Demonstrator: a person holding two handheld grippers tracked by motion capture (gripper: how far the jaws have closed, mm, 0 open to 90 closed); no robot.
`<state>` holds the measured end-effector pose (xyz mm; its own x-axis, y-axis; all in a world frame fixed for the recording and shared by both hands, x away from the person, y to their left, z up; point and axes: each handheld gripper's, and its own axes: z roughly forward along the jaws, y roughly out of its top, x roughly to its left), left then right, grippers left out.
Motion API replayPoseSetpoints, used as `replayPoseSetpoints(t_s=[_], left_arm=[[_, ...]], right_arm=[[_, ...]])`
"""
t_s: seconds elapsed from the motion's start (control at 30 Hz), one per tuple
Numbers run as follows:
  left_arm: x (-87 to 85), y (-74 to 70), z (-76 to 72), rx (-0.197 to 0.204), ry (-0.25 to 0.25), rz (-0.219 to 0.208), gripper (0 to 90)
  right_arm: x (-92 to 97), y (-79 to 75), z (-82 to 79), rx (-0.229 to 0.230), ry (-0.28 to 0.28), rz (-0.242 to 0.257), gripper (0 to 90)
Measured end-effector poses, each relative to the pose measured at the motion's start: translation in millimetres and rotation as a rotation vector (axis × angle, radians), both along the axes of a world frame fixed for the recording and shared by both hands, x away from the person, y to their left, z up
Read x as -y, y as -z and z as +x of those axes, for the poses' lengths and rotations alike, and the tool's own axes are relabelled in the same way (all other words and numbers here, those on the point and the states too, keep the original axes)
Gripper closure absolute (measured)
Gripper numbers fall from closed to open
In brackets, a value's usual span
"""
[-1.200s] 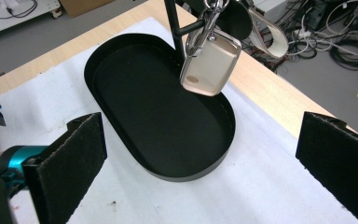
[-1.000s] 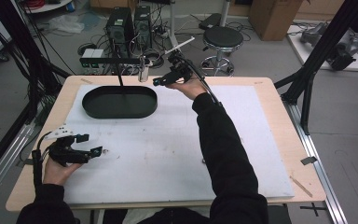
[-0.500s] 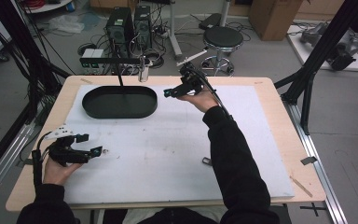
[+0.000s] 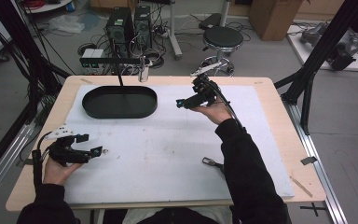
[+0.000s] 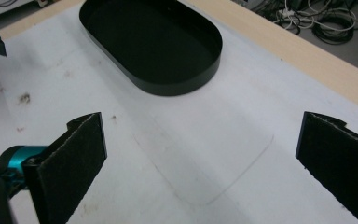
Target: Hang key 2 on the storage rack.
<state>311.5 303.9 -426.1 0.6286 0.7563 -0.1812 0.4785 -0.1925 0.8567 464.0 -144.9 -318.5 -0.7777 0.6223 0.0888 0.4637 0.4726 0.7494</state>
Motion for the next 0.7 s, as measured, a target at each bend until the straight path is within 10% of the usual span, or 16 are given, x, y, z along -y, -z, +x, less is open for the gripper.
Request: replayPoseSetpoints(t_s=[0.7], left_arm=[[-0.4,0.0,0.0,0.005,-0.007,0.004,11.3]], right_arm=[[41.5,25.8,-33.7,-0.025,0.021,0.006,0.9]])
